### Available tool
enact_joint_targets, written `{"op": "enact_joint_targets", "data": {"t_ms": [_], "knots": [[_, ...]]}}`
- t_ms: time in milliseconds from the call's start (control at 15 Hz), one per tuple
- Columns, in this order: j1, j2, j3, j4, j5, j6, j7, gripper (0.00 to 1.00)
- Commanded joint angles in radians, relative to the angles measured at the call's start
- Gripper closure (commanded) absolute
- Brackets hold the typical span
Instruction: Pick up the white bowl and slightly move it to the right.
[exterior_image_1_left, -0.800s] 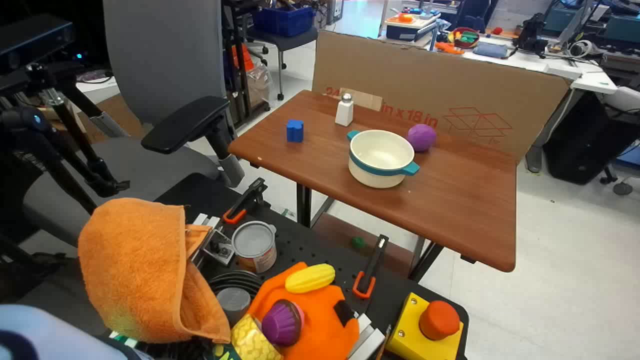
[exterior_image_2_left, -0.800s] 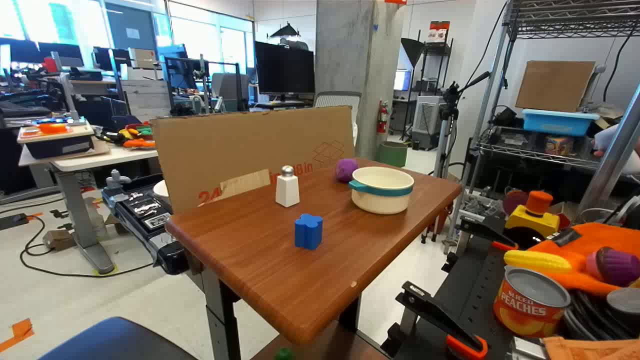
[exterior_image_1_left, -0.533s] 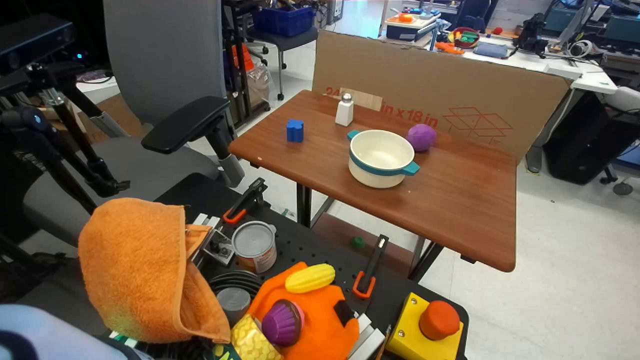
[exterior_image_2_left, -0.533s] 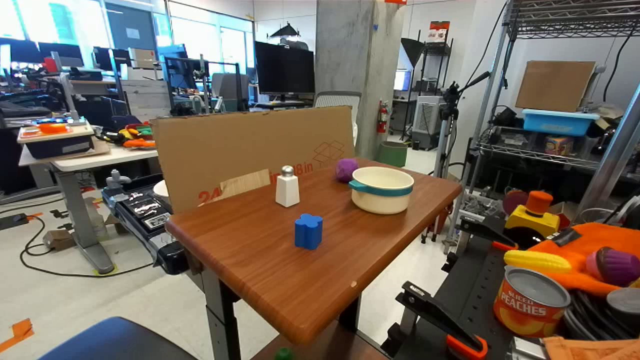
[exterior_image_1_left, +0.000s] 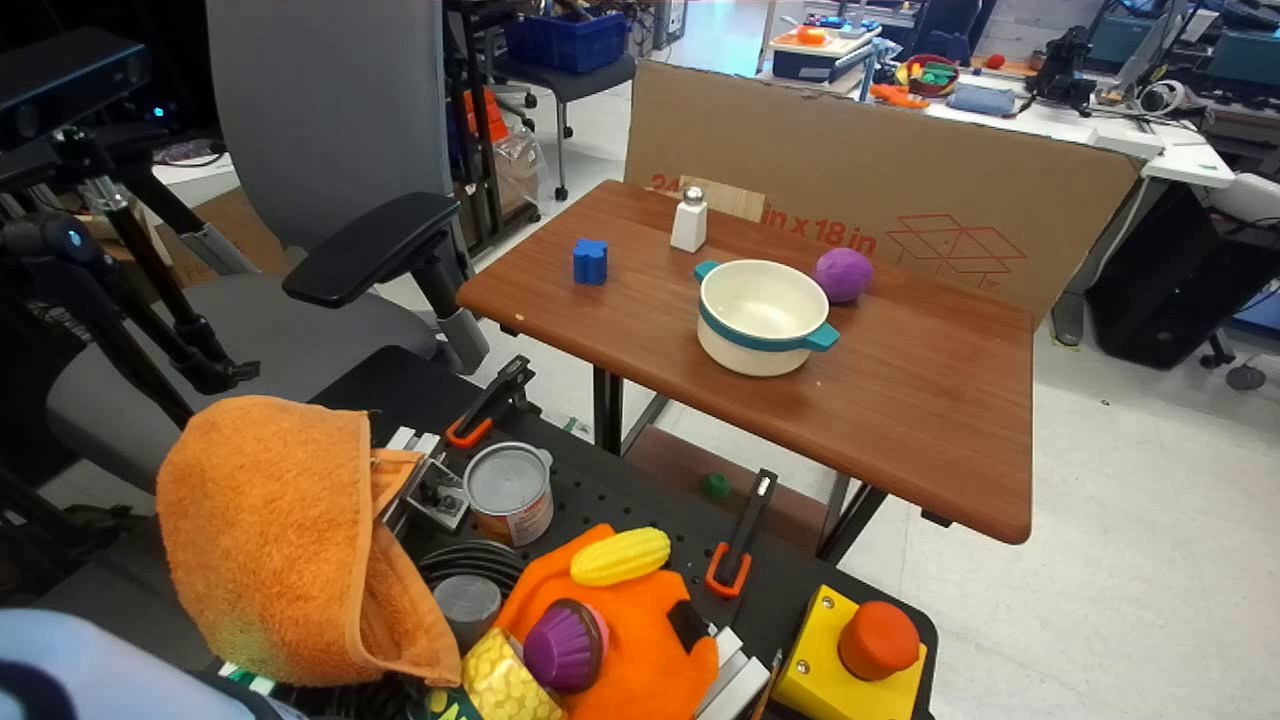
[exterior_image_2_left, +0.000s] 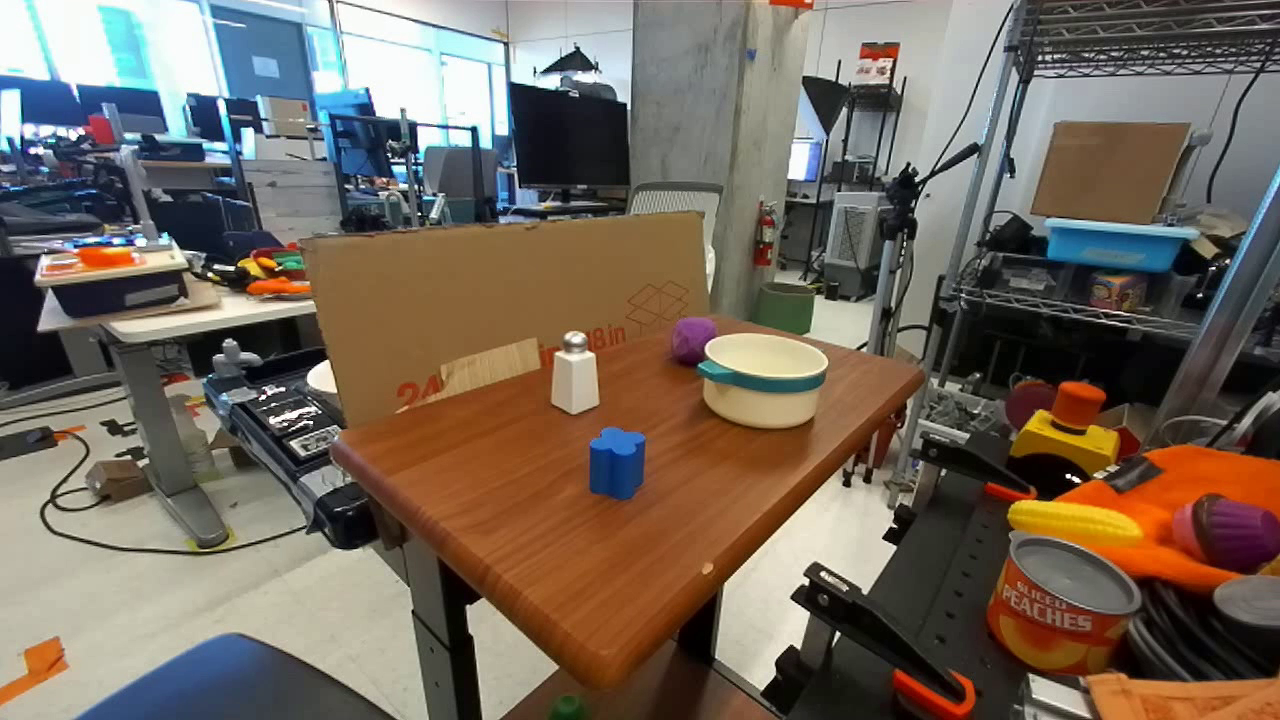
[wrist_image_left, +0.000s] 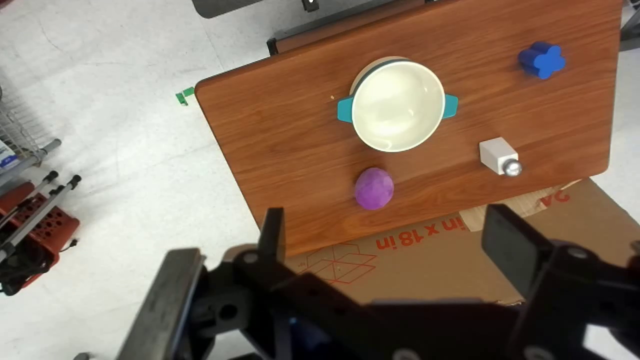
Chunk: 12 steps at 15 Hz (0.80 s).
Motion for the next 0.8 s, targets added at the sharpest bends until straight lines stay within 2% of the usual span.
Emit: {"op": "enact_joint_targets", "data": {"t_ms": [0,267,533,733], "knots": [[-0.002,0.001,0.002,0.002,0.001,-0.002,-0.001,0.0],[-0.012,0.017,0.017,0.001,-0.03,0.0,0.024,0.0],[-0.002,0.117,0.023,0.024,-0.041,0.026,0.038,0.0],[0.01,0.228,0.02,0.047,-0.025,0.096,0.024,0.0]]}}
